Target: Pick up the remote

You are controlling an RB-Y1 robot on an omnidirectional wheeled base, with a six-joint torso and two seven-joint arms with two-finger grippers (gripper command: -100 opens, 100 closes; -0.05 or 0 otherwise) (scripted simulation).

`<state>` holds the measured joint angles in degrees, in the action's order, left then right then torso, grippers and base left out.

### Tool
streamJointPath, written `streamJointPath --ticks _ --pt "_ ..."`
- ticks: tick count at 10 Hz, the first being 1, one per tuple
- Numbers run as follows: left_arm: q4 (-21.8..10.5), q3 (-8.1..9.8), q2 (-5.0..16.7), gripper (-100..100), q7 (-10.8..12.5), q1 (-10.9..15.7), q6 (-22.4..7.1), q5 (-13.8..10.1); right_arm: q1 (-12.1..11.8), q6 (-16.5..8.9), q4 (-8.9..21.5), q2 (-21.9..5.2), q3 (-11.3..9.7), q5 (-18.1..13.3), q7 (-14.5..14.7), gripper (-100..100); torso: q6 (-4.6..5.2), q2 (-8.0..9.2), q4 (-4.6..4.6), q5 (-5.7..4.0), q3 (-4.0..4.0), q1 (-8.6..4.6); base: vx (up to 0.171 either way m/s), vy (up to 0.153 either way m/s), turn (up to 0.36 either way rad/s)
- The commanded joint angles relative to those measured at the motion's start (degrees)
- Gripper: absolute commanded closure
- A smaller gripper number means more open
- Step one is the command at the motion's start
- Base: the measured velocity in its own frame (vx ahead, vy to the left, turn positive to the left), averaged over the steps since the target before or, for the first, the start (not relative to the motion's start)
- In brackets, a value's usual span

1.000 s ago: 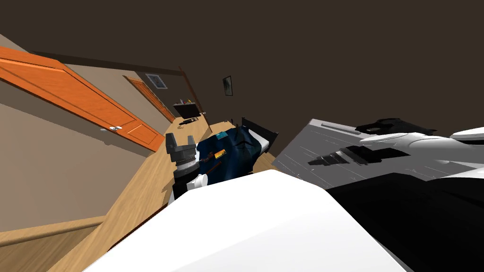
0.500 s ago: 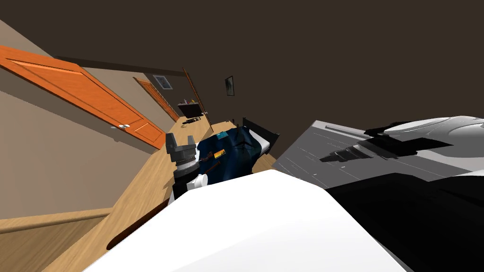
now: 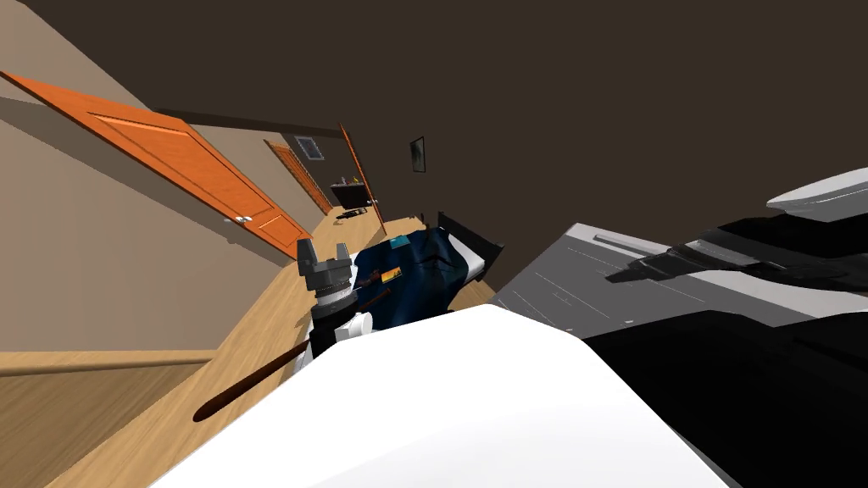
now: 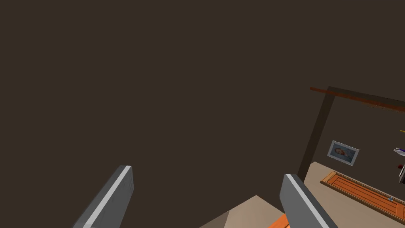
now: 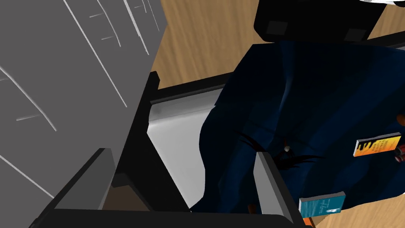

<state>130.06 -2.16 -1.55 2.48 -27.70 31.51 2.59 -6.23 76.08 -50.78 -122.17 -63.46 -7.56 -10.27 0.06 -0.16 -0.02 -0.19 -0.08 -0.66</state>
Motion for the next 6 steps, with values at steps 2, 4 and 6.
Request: streamJointPath --ticks 2,4,6 --pt "0.00 0.00 0.00 0 0.00 0.00 0.00 0.00 -0.09 1.62 2.72 -2.12 -0.12 -1.04 -0.06 -100 -0.03 -0.05 -0.02 0.00 -0.03 -0.11 0.022 -0.188 0.127" --pt "0.00 0.00 0.00 0 0.00 0.01 0.00 0.00 -0.16 2.81 4.16 -3.72 -0.52 -1.60 -0.15 -100 -0.02 0.11 0.02 -0.02 0.06 -0.11 -0.006 -0.182 0.126" --pt "0.00 0.00 0.01 0 0.00 0.00 0.00 0.00 -0.52 4.86 6.05 -5.49 -1.22 -2.61 -0.29 -100 -0.02 -0.03 -0.01 -0.04 -0.02 -0.21 0.032 -0.258 0.203"
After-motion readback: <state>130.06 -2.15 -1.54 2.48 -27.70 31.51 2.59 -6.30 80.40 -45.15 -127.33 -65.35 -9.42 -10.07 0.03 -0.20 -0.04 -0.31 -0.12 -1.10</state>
